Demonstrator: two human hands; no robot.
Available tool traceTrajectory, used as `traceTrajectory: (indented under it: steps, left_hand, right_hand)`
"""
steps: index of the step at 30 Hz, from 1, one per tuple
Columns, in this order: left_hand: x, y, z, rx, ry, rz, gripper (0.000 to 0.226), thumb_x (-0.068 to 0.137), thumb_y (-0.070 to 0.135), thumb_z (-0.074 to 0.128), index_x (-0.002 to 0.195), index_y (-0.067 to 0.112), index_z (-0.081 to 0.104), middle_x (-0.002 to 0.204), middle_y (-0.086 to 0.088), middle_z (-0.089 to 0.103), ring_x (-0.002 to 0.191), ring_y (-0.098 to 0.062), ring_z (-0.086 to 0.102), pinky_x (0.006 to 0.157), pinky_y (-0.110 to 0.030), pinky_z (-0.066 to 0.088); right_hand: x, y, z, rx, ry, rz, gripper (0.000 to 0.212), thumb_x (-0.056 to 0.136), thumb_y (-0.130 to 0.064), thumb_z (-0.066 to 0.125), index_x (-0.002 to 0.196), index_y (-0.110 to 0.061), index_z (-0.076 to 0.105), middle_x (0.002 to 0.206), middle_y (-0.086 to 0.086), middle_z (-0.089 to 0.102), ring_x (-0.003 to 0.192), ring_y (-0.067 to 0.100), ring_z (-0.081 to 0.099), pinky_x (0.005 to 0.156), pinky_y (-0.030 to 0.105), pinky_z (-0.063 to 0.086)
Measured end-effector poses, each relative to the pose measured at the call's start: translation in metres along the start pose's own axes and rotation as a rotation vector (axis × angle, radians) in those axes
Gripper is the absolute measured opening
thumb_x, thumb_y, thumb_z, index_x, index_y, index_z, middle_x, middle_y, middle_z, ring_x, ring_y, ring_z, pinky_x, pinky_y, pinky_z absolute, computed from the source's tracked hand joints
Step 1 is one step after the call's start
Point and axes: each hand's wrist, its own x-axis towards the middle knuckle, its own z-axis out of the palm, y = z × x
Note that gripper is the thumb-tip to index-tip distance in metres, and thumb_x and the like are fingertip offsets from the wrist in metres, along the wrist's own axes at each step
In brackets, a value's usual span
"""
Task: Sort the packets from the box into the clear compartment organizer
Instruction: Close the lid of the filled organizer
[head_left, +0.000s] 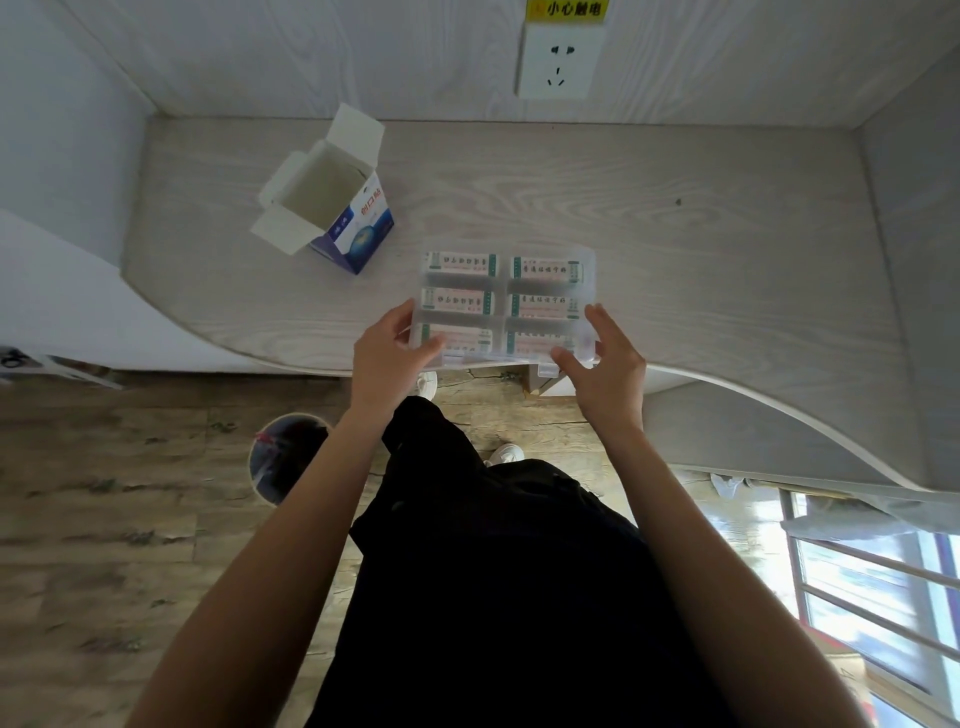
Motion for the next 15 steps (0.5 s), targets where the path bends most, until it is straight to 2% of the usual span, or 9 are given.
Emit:
traceTrajectory:
  steps: [8,15]
  left_hand:
    - [0.0043,0.0025,0.0026,0.059,0.051,-0.019,0.046,0.079,0.014,0.072,0.122,0.014,0.058,0.113,0.002,0.066,0.094,-0.005,0.059,0.086,-0.018,0.047]
    - [0.0059,-0.0024,0.0049,0.091,0.06,-0.003,0.049,0.079,0.017,0.073,0.124,0.012,0.055,0.116,-0.001,0.065,0.098,-0.007,0.059,0.093,-0.026,0.049]
  right_hand:
    - [0.0016,-0.0002,0.0016,-0.002,0.022,0.021,0.063,0.078,-0.017,0.075,0.135,-0.015,0.048,0.142,0.0,0.047,0.127,0.021,0.048,0.105,0.041,0.041]
    - [0.0045,0.0015,0.0042,-0.015,0.031,0.009,0.063,0.078,-0.017,0.075,0.135,-0.014,0.048,0.142,0.0,0.047,0.127,0.021,0.047,0.105,0.042,0.041]
